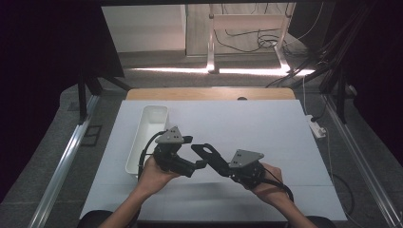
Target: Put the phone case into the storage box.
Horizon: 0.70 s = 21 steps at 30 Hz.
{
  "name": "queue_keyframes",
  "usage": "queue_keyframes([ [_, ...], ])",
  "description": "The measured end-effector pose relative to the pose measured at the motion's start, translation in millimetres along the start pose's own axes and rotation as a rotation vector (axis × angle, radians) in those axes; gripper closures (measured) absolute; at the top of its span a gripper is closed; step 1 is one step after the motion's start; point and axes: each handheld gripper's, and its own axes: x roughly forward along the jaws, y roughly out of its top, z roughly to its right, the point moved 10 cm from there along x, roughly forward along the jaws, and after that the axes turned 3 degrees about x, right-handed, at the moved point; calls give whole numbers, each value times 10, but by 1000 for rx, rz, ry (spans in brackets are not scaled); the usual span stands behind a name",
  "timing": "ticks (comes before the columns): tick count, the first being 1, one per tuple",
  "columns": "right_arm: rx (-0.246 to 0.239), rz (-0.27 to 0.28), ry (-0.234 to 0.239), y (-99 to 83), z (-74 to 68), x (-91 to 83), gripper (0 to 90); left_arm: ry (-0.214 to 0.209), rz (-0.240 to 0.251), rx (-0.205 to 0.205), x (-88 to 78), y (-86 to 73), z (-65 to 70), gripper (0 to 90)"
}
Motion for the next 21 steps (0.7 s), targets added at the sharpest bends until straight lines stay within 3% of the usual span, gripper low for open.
queue_keyframes([
  [10,100,57,95,17,50,-105,841,9,17,14,-92,-45,-61,0],
  [21,141,72,152,-4,66,-146,841,18,22,10,-123,-96,-130,0],
])
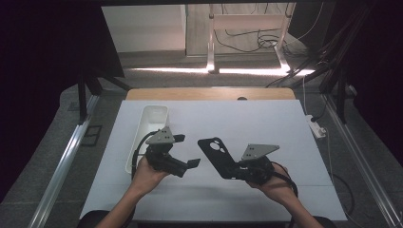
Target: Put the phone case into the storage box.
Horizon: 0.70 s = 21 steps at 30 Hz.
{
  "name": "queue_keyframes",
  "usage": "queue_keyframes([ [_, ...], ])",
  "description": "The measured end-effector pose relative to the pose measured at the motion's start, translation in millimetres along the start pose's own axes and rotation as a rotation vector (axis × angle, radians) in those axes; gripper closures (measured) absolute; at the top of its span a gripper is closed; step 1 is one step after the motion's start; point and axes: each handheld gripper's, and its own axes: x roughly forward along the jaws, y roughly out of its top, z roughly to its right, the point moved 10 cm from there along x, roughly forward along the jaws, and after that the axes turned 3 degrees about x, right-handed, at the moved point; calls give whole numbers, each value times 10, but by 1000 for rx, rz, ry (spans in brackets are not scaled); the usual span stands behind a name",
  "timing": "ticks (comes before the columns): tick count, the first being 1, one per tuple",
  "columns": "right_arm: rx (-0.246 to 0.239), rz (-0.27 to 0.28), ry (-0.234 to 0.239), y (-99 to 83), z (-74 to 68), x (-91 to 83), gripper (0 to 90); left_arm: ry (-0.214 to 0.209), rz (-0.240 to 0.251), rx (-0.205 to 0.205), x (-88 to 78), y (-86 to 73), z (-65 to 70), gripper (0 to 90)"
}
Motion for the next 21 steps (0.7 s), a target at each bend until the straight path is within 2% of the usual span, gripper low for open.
queue_keyframes([
  [5,11,8,17,11,-20,-8,841,-12,-1,-10,-4,-9,-4,0],
  [8,12,15,28,20,-42,-1,841,0,-14,-10,10,-17,3,16],
  [9,12,15,28,20,-42,-1,841,0,-14,-10,10,-17,3,63],
  [10,15,20,38,26,-60,2,841,-16,-19,-10,17,-23,21,63],
  [11,14,23,45,34,-79,5,841,-20,-19,-10,19,-23,31,114],
  [13,15,27,51,43,-100,10,841,-19,-25,-4,23,-22,39,180],
  [15,13,29,56,48,-116,17,841,-27,-15,-6,18,-8,51,231],
  [21,11,31,64,56,-143,30,842,-69,8,-51,-5,14,60,446],
])
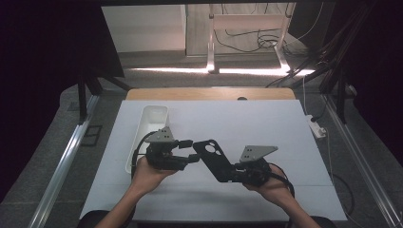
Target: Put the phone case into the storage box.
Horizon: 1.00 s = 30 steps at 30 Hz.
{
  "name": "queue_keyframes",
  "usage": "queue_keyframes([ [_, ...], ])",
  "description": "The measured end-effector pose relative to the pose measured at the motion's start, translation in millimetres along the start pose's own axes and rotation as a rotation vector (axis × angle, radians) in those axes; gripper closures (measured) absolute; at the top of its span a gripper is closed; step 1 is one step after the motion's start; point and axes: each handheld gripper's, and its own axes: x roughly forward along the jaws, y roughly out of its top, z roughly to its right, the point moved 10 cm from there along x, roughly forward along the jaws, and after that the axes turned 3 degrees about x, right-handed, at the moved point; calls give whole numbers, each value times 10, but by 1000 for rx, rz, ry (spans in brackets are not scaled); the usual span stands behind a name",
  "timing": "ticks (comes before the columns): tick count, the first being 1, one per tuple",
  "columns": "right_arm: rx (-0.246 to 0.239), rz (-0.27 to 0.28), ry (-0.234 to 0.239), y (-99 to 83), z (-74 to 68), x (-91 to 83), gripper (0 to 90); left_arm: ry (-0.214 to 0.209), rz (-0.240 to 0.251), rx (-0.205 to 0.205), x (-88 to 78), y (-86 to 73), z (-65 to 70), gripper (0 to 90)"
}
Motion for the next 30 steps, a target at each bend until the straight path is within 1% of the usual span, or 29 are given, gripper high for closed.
queue_keyframes([
  [2,-1,5,2,8,-3,-1,843,-9,0,-12,-1,-3,-1,482],
  [3,3,10,3,15,-7,-1,843,-9,0,-12,-1,-3,-1,513],
  [7,5,15,8,22,-15,-2,843,-32,4,-30,5,-7,2,585],
  [10,-3,16,8,24,-17,2,843,-40,6,-35,4,-2,4,638],
  [11,-5,17,9,24,-21,2,843,-50,10,-39,3,2,7,655],
  [13,-8,20,12,28,-29,4,843,-57,16,-41,2,6,8,678],
  [16,-10,17,9,26,-32,7,843,-62,17,-45,1,6,5,728],
  [17,-11,17,9,25,-32,9,843,-67,18,-51,2,5,6,728],
  [19,-11,18,10,24,-32,12,843,-71,20,-54,3,2,4,763],
  [20,-13,15,7,21,-27,12,843,-82,22,-58,1,-1,4,763],
  [22,-13,9,7,10,-24,21,843,-92,18,-58,3,-11,3,781],
  [26,-15,-17,2,-29,-15,51,842,-143,33,-77,-4,0,27,825],
  [28,-14,-26,0,-42,-8,65,841,-148,34,-70,-9,6,35,829],
  [30,-19,-30,1,-47,-12,74,840,-153,35,-76,-11,7,39,832],
])
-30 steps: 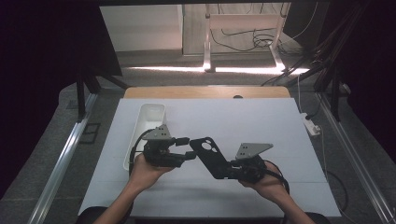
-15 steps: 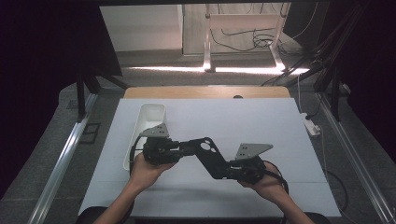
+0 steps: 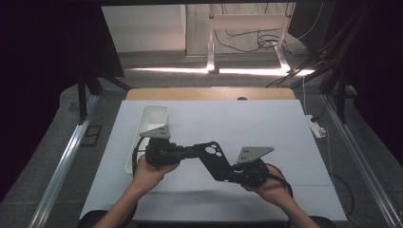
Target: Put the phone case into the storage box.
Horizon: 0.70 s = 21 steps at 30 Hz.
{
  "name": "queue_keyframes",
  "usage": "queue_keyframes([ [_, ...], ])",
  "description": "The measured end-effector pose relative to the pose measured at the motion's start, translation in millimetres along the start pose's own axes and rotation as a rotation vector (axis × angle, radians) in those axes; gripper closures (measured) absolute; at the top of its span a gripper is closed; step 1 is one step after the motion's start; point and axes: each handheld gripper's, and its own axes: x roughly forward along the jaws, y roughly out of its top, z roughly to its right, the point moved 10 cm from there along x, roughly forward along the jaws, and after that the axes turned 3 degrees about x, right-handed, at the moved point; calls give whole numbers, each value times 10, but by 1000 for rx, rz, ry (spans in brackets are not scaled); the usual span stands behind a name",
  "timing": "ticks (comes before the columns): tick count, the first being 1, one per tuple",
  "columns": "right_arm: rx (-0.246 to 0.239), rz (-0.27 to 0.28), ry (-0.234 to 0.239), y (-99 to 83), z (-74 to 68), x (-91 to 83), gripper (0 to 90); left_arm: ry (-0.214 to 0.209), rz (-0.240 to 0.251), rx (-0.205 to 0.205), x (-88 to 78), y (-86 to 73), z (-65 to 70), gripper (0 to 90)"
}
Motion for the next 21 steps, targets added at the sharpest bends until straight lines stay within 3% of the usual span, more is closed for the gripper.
queue_keyframes([
  [3,10,-9,0,-13,2,10,798,-2,-3,-4,5,-3,3,834],
  [8,11,-32,-3,-50,15,31,736,32,-30,24,30,-12,9,834],
  [13,16,-59,-7,-87,16,63,600,64,-39,35,29,-17,-22,833],
  [21,29,-85,-23,-138,59,34,505,103,-63,56,-32,-29,-84,833],
])
